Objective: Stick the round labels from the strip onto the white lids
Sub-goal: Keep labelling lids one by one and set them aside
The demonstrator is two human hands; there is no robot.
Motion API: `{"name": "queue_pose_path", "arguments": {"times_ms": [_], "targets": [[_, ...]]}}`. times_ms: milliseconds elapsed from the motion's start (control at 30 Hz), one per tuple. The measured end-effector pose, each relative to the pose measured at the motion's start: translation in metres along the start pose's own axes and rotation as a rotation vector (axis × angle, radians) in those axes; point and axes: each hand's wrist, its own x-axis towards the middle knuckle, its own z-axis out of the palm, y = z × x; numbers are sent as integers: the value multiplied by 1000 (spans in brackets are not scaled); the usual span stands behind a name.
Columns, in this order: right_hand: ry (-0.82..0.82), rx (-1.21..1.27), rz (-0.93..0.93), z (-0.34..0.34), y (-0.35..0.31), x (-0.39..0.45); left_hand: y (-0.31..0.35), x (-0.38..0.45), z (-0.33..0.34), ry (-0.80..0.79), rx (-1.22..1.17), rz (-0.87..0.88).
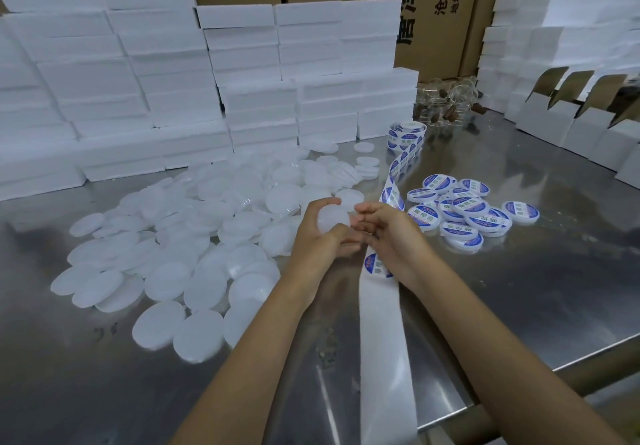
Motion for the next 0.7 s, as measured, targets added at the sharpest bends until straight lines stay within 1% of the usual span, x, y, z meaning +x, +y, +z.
{"name": "queue_pose_path", "arguments": {"times_ms": [100, 133, 167, 233, 300, 333, 400, 433, 533, 600, 700], "targets": [[-63, 107, 66, 5, 4, -3, -4, 0, 4, -46, -56, -46], [-76, 134, 82, 6, 5, -3, -6, -1, 4, -64, -39, -37], [-81, 156, 88, 6, 5, -2, -8, -1, 3, -76, 26, -11], [-73, 179, 60, 5, 3, -2, -10, -1, 0, -107, 234, 54], [-37, 101, -43, 2, 1, 1, -11, 0, -1, -128, 363, 67], [4, -28, -122, 0, 1, 1, -11, 0, -1, -121, 376, 57], [78, -434, -283, -8, 0, 0, -11, 2, -2, -79, 389, 50], [81, -636, -349, -12, 0, -2, -11, 3, -4, -52, 406, 55], [-30, -1080, -422, -19, 9, -6, -10, 5, -10, 13, 390, 73], [-100, -1293, -450, -21, 15, -8, -9, 8, -13, 54, 371, 67], [-134, -1372, -468, -19, 14, -11, -5, 10, -18, 114, 307, 65]]}}
